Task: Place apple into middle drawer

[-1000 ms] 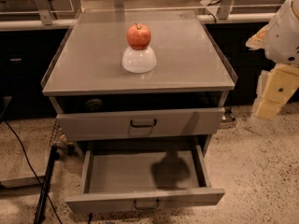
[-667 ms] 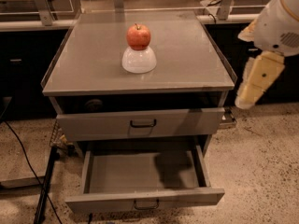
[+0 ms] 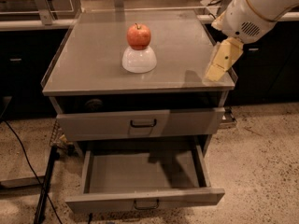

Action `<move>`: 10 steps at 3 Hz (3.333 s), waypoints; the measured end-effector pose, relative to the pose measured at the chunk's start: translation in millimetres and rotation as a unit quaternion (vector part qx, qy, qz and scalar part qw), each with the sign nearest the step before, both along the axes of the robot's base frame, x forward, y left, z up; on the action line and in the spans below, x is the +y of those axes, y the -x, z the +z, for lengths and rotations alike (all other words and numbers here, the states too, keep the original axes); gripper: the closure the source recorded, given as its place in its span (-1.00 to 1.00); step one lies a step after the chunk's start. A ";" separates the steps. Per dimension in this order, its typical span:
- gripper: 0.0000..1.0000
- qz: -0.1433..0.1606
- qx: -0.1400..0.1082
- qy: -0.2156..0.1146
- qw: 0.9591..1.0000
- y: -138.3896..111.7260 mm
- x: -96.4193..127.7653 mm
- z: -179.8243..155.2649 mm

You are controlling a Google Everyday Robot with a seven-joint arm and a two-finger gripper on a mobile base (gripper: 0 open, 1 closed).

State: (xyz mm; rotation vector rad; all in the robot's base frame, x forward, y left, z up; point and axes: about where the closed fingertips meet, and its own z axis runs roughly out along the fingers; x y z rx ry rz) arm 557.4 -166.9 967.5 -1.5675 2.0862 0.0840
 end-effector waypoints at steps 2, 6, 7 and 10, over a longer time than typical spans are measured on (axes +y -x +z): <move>-1.00 0.006 -0.008 -0.018 1.000 -20.4 17.0 -6.5; -1.00 -0.020 -0.014 -0.147 0.989 -152.9 86.7 -24.6; -1.00 -0.027 -0.006 -0.165 0.986 -168.0 97.3 -30.4; -1.00 0.006 0.010 -0.204 0.979 -191.1 166.4 -43.2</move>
Offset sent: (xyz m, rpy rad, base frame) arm 0.0569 0.0443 -0.0175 0.1001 -0.0435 0.0304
